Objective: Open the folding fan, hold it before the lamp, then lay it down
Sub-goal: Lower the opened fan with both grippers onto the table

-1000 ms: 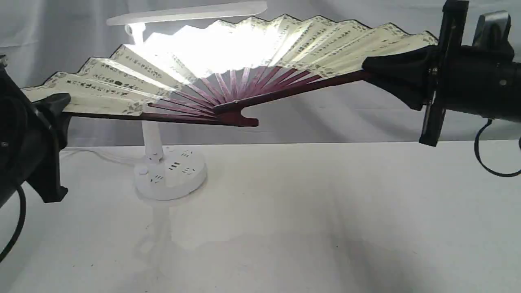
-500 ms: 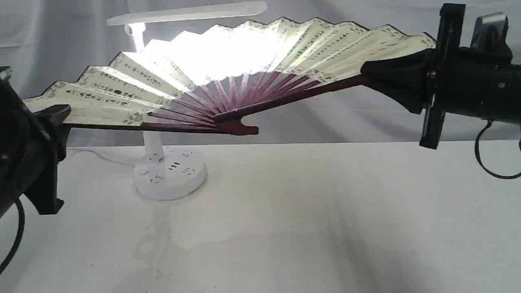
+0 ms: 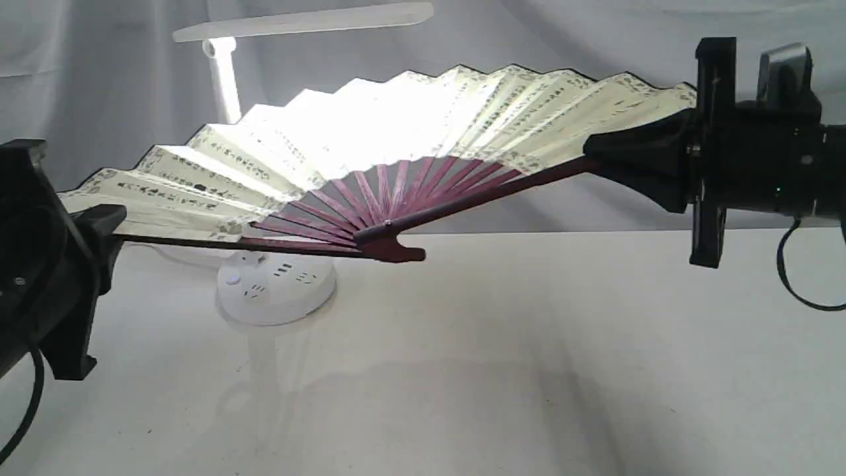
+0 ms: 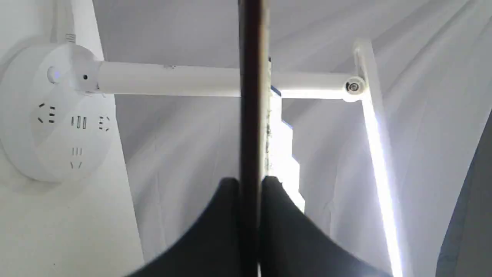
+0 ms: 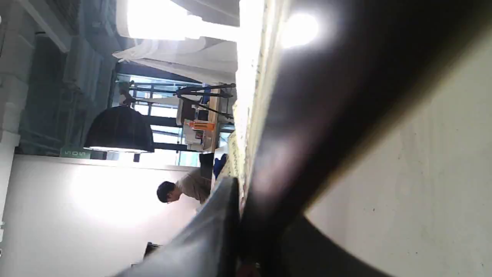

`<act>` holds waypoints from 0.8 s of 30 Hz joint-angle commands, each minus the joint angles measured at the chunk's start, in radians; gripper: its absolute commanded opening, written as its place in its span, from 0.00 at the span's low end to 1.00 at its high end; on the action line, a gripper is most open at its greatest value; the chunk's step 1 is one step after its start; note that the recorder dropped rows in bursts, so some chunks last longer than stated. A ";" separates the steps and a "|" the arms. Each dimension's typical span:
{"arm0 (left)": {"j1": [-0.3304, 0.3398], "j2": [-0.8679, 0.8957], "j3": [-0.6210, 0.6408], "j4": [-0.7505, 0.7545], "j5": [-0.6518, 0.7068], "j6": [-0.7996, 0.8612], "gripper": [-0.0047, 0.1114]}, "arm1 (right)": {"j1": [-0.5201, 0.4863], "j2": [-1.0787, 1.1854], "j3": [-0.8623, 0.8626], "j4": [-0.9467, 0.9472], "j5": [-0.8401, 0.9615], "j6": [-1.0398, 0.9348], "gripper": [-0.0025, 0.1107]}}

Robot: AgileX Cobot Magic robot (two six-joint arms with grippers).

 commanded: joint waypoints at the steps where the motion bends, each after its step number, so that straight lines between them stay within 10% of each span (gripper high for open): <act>1: 0.027 0.006 0.008 -0.093 -0.050 0.040 0.04 | -0.018 -0.004 0.040 -0.051 -0.093 -0.040 0.02; 12: 0.027 0.115 0.008 -0.046 0.020 0.011 0.04 | -0.056 -0.004 0.134 -0.062 -0.173 -0.115 0.02; 24: 0.025 0.292 0.008 0.318 -0.149 -0.416 0.04 | -0.240 -0.004 0.213 -0.127 -0.199 -0.139 0.02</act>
